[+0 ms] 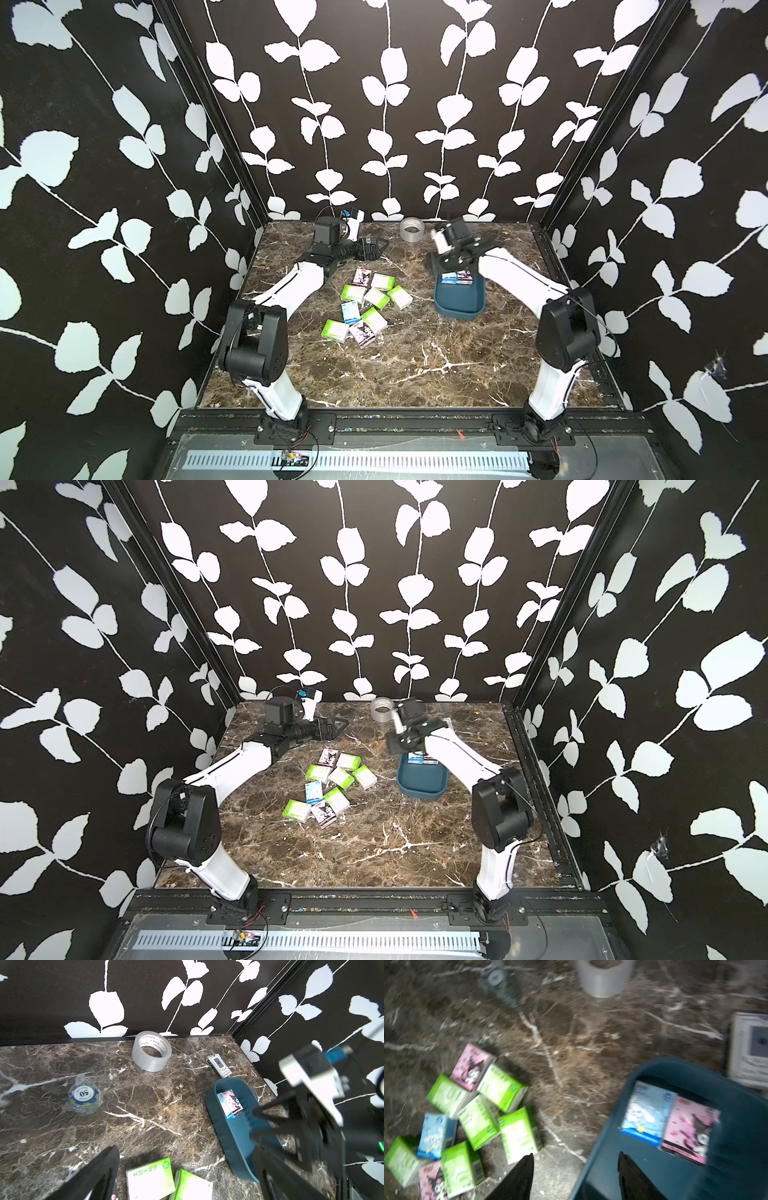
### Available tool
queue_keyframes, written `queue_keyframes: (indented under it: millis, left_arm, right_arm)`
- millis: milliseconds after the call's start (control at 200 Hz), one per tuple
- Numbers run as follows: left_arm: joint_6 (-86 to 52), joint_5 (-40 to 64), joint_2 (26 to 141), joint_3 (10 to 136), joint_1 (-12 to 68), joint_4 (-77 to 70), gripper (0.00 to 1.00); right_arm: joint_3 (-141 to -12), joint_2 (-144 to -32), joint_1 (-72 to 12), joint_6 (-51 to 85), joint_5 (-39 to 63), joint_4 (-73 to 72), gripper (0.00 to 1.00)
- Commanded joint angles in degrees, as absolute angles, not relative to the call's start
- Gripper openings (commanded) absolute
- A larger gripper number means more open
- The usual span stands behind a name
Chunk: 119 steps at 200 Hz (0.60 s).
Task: Put the pocket tissues into the storage box
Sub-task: Pick up the pocket tissues from the center of the board.
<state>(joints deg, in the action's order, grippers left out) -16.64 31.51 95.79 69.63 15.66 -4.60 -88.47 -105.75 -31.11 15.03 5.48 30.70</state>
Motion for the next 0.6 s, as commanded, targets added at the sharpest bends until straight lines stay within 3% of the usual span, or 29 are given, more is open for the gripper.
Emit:
queue_keyframes:
  millis: [0, 215, 590]
  left_arm:
    - [-14.2, 28.2, 93.2, 71.2, 15.6, -1.9, 0.99]
    - [-11.6, 23.0, 91.7, 71.5, 14.2, 2.7, 0.99]
    - [-13.9, 25.7, 90.6, 68.7, 10.8, -0.2, 0.99]
  right_arm:
    - [-88.4, -106.6, -33.5, 11.9, 5.9, 27.2, 0.71]
    - [-94.6, -114.9, -37.7, 11.6, 6.4, 30.5, 0.72]
    - [-98.9, -121.8, -39.7, 10.4, 7.1, 33.9, 0.73]
